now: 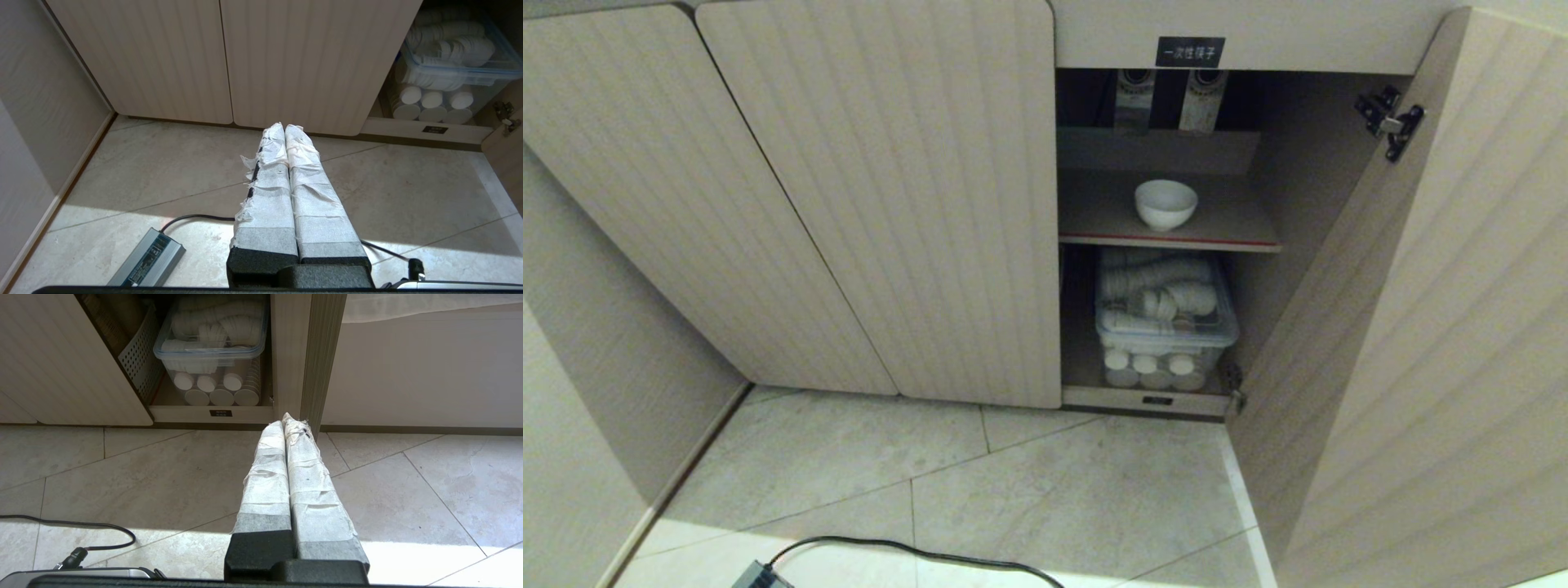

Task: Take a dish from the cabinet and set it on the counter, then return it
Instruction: Take the bowl from the cabinet

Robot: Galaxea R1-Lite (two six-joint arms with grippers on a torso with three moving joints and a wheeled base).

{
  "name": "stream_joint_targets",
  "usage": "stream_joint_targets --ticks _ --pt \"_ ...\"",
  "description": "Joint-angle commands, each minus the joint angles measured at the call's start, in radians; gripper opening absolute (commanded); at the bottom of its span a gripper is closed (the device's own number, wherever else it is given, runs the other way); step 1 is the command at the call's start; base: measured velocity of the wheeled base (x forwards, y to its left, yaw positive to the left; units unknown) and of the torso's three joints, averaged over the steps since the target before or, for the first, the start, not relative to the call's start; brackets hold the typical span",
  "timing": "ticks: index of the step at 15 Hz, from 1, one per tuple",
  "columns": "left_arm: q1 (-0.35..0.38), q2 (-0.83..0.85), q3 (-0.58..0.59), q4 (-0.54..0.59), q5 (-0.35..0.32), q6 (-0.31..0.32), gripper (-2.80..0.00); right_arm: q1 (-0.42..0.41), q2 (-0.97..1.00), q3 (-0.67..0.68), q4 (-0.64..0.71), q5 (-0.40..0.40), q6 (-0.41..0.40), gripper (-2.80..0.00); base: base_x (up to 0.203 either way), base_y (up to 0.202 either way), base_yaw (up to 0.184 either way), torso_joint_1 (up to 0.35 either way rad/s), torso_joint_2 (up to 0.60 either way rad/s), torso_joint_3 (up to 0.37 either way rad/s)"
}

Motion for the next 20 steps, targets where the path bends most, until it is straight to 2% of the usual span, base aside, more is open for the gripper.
stream_joint_targets --ticks 1,20 --pt "0.0 0.0 0.0 -0.001 0.0 -0.001 -2.8 0.0 0.001 0.0 0.0 0.0 0.001 -2.8 0.0 0.0 0.0 0.0 0.0 0.0" --pt "0.0 0.0 0.0 -0.001 0.0 0.001 -2.8 0.0 0.001 0.0 0.0 0.0 0.001 -2.8 0.0 0.0 0.0 0.0 0.0 0.0"
